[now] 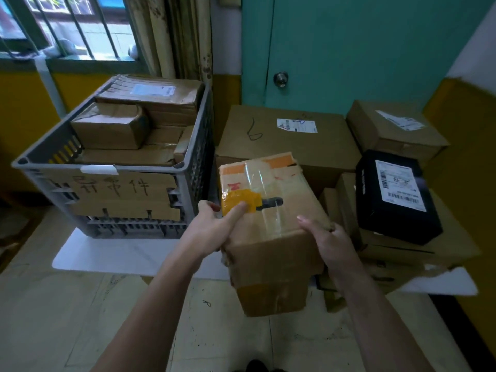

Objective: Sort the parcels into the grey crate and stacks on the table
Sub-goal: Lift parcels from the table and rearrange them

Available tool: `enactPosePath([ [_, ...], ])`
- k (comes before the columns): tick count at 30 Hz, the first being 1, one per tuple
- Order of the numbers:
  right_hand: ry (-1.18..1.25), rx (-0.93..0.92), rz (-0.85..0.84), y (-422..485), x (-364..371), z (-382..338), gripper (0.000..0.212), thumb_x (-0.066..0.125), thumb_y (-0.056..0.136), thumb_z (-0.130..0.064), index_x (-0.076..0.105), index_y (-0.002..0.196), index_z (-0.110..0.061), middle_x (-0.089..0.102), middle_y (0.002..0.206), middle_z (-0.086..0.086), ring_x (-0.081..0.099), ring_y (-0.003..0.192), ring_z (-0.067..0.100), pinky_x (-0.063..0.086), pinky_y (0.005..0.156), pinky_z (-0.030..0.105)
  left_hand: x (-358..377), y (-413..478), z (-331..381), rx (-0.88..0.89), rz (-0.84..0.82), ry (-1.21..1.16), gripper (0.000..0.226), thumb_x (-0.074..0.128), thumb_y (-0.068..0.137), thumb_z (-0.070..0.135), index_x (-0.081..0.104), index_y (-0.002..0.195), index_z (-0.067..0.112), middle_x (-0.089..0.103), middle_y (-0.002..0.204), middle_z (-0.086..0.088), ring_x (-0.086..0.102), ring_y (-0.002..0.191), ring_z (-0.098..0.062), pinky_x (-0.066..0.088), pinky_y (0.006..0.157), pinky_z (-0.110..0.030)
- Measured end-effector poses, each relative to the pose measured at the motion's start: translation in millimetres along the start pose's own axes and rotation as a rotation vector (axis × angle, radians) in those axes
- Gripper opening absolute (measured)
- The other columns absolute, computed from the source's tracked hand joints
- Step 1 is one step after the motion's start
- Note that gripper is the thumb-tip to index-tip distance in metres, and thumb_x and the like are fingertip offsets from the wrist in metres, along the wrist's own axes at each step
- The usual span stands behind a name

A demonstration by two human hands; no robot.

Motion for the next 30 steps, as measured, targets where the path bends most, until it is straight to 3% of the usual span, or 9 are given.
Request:
enactPosePath([
  [3, -0.062, 0.028, 0.009, -3.1, 5.6, 4.3, 0.022, 0.064, 0.091, -0.038, 0.049, 0.092, -0.022, 0.057, 0.093, 0.002, 0.059, 0.085, 0.021, 0.054, 0.077, 0.039, -3.7, 12.1, 7.5, -0.023, -0.073, 0.112, 0.080, 0.046, 0.084, 0.077, 0.044, 0.137, 0.016, 0.063, 0.111, -0.003, 0.064, 0.097, -0.019, 0.055, 0.075, -0.034],
  [5, -0.092, 0.004, 0.003, -3.5, 6.5, 6.8, 0.017, 0.064, 0.092, -0.035, 0.052, 0.087, -0.024, 0.060, 0.091, 0.004, 0.061, 0.085, 0.020, 0.055, 0.074, 0.037, -6.8, 22.2, 12.2, -0.050, -0.080, 0.161, 0.082, 0.043, 0.084, 0.079, 0.050, 0.134, 0.014, 0.065, 0.113, -0.005, 0.065, 0.101, -0.023, 0.055, 0.086, -0.040],
  [10, -0.153, 0.011, 0.004, -6.3, 5.4, 8.0, 0.013, 0.063, 0.092, -0.033, 0.056, 0.089, -0.022, 0.062, 0.092, 0.006, 0.062, 0.085, 0.022, 0.048, 0.061, 0.030, -14.4, 36.5, 13.8, -0.083, -0.177, 0.246, 0.071, 0.050, 0.089, 0.071, 0.055, 0.128, 0.011, 0.071, 0.103, -0.010, 0.073, 0.088, -0.025, 0.058, 0.091, -0.044],
  [15, -0.152, 0.034, 0.026, -6.5, 7.6, 12.4, 0.043, 0.075, 0.077, -0.042, 0.060, 0.109, -0.018, 0.065, 0.101, 0.009, 0.063, 0.092, 0.026, 0.049, 0.065, 0.032, -14.0, 40.5, 11.9, -0.061, -0.186, 0.299, 0.085, 0.046, 0.078, 0.084, 0.056, 0.123, 0.013, 0.070, 0.098, -0.008, 0.074, 0.080, -0.022, 0.062, 0.082, -0.041],
  [18, -0.142, 0.007, 0.049, -4.9, 7.8, 12.2, 0.010, 0.065, 0.090, -0.030, 0.061, 0.093, -0.021, 0.067, 0.089, 0.004, 0.064, 0.081, 0.019, 0.047, 0.057, 0.026, -12.6, 38.4, 14.2, -0.016, -0.174, 0.327, 0.089, 0.048, 0.062, 0.089, 0.060, 0.114, 0.018, 0.070, 0.094, -0.002, 0.073, 0.078, -0.018, 0.063, 0.077, -0.038],
  [22, -0.179, -0.009, 0.059, -0.6, 8.3, 12.4, 0.011, 0.066, 0.090, -0.030, 0.063, 0.095, -0.021, 0.069, 0.087, 0.003, 0.066, 0.080, 0.018, 0.049, 0.055, 0.025, -9.7, 38.5, 19.6, 0.021, -0.065, 0.480, 0.101, 0.035, 0.049, 0.097, 0.063, 0.107, 0.019, 0.068, 0.091, 0.003, 0.068, 0.081, -0.015, 0.061, 0.078, -0.036],
  [26, -0.187, -0.011, 0.073, 3.6, 6.6, 12.0, 0.009, 0.067, 0.089, -0.030, 0.061, 0.090, -0.024, 0.068, 0.088, 0.003, 0.065, 0.082, 0.020, 0.049, 0.059, 0.029, -2.8, 40.6, 16.4, 0.026, 0.028, 0.586, 0.091, 0.030, 0.068, 0.095, 0.056, 0.107, 0.018, 0.064, 0.090, 0.004, 0.065, 0.085, -0.016, 0.057, 0.077, -0.034],
  [30, -0.148, 0.012, 0.094, 8.0, 3.4, 16.5, 0.015, 0.067, 0.088, -0.033, 0.062, 0.097, -0.022, 0.068, 0.096, 0.006, 0.065, 0.090, 0.024, 0.050, 0.064, 0.032, -4.7, 39.3, 9.8, 0.038, -0.029, 0.374, 0.079, 0.030, 0.086, 0.081, 0.050, 0.130, 0.019, 0.064, 0.115, -0.002, 0.062, 0.104, -0.021, 0.053, 0.095, -0.044],
])
Point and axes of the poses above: each hand's wrist, its own y-axis towards the middle knuckle, its own x-axis out of the palm, z = x × y, the point moved 1 cm from there along y, towards the middle knuckle
